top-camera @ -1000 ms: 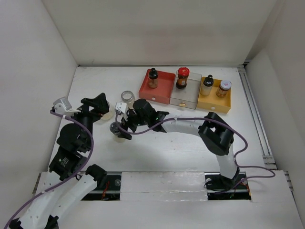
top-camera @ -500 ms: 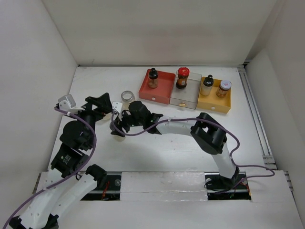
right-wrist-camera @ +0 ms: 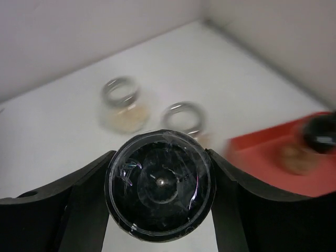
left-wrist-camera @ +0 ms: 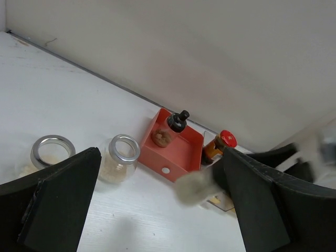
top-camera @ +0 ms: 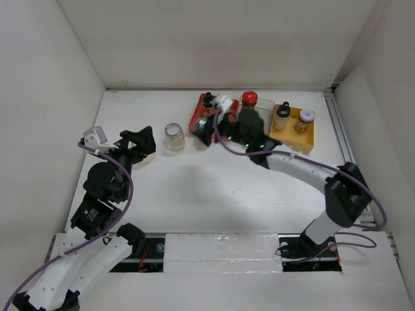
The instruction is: Organize the condiment bottles
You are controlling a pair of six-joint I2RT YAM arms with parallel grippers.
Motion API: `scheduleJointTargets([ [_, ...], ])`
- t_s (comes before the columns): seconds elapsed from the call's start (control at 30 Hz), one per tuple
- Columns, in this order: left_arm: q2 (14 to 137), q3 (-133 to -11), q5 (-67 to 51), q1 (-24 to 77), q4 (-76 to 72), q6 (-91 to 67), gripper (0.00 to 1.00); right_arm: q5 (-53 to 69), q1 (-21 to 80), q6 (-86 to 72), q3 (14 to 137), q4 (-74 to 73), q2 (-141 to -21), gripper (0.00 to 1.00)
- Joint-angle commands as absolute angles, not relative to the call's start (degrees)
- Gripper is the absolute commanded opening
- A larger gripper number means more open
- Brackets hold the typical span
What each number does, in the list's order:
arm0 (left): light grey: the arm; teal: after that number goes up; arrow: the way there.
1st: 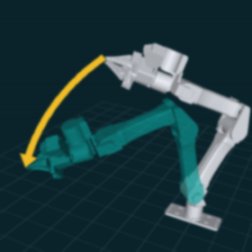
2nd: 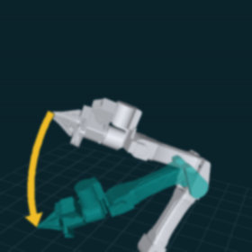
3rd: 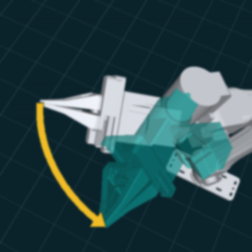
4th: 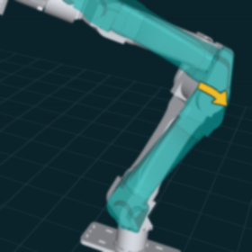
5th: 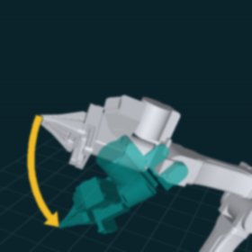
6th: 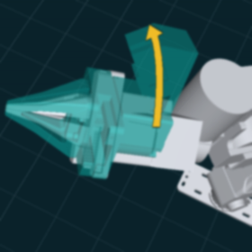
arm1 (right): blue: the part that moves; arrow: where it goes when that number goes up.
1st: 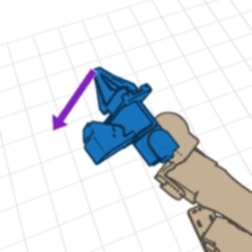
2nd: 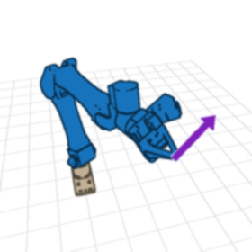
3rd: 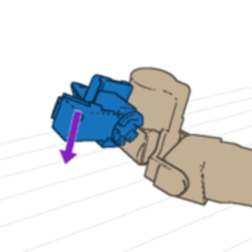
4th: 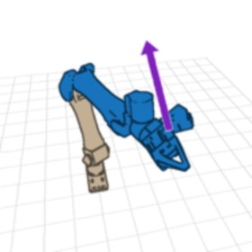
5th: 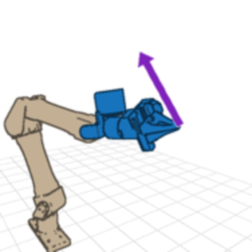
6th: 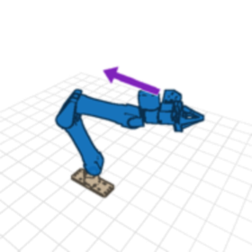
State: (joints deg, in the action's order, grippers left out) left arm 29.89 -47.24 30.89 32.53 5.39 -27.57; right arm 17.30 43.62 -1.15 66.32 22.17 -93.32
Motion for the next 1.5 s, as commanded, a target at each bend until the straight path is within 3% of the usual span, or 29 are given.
scheduleJointTargets([
  [0.0,30.4,-47.1,29.4,32.5,2.9,-26.8,0.99,9.9,37.2,-1.1,65.5,26.2,-85.8,0.49],
  [0.2,30.4,-47.1,29.4,32.5,2.9,-26.8,0.99,1.0,28.3,2.1,64.2,23.2,-85.0,0.48],
  [0.37,30.9,-47.1,29.4,32.5,2.9,-26.8,0.99,0.4,21.9,2.1,65.2,20.6,-87.1,0.48],
  [1.07,31.5,-47.6,28.8,32.5,2.9,-26.8,0.99,1.5,14.7,-2.9,65.2,22.8,-100.5,0.53],
  [1.33,31.5,-47.6,28.2,32.5,2.9,-26.3,0.99,0.4,14.7,-3.5,61.5,24.3,-97.0,0.93],
  [1.47,31.5,-47.6,28.2,32.5,2.9,-26.3,0.99,-2.1,16.4,-1.2,60.5,24.3,-90.9,1.00],
])
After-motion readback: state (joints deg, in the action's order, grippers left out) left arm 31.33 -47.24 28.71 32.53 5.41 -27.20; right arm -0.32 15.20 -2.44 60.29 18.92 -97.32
